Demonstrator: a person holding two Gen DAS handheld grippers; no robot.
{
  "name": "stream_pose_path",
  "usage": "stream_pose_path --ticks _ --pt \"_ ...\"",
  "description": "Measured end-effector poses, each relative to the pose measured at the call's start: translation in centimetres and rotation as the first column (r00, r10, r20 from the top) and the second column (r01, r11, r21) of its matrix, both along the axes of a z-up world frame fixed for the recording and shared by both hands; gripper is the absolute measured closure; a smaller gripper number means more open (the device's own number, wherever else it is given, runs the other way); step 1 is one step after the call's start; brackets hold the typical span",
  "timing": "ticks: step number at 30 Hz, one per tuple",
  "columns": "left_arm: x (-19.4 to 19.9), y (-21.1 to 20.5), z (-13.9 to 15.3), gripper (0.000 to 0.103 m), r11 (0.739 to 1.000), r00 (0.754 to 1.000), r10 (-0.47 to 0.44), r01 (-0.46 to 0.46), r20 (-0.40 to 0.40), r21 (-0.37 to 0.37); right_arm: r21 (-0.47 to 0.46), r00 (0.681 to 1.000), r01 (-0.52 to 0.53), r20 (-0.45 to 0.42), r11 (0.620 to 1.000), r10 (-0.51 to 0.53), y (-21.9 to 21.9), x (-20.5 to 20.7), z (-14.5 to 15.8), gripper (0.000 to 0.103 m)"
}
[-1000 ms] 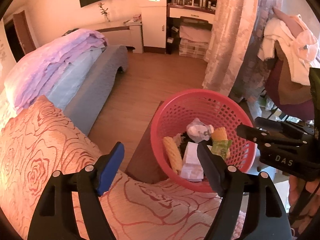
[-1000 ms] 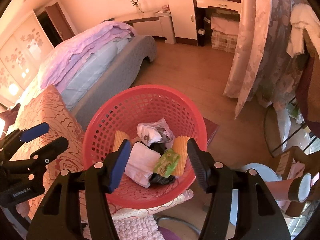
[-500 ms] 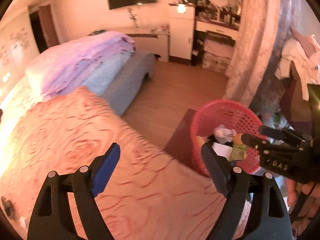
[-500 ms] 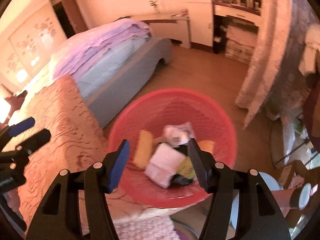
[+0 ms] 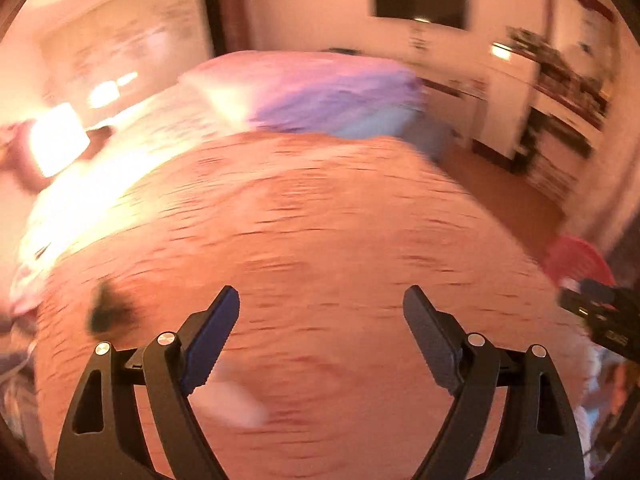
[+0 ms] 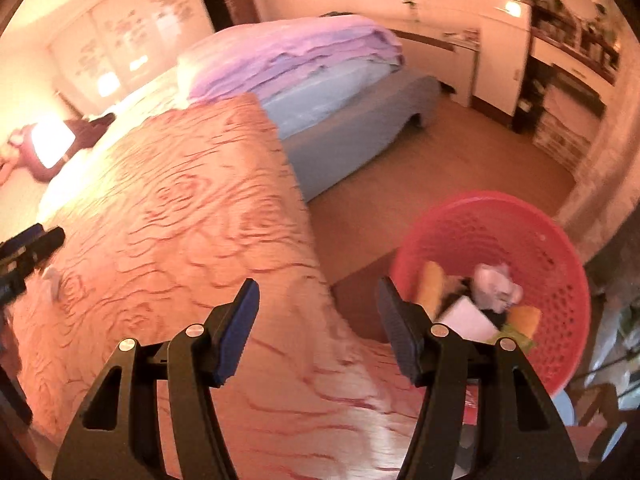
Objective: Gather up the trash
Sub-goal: 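Move both open tools back over the bed toward the remaining items, then grasp the green-and-yellow item with the left tool while the right tool grasps the white tissue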
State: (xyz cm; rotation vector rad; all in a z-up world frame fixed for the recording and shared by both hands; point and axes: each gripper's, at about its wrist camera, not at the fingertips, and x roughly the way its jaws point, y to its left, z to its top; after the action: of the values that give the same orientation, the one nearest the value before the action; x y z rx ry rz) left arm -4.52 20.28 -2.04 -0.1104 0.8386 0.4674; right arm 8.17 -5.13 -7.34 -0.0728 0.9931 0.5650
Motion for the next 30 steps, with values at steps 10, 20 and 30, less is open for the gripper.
stream_pose_path --ticks 10,20,30 --pt "-5.4 13.4 -1.6 0.022 0.952 0.952 0.303 -0.301 -0.038 0.051 -0.025 0.989 -0.144 0.007 0.989 0.144 5.4 -2.2 0.7 0.044" --pt "-5.4 15.6 -3.4 0.059 0.968 0.966 0.252 -0.252 -0.058 -0.003 -0.052 0.954 -0.295 0.036 0.954 0.297 11.5 -4.5 2.2 0.044" --pt "-7.7 15.8 -3.6 0.071 0.958 0.959 0.28 -0.281 -0.029 -0.046 -0.035 0.827 -0.557 0.074 0.83 0.558 20.7 -9.2 2.8 0.044"
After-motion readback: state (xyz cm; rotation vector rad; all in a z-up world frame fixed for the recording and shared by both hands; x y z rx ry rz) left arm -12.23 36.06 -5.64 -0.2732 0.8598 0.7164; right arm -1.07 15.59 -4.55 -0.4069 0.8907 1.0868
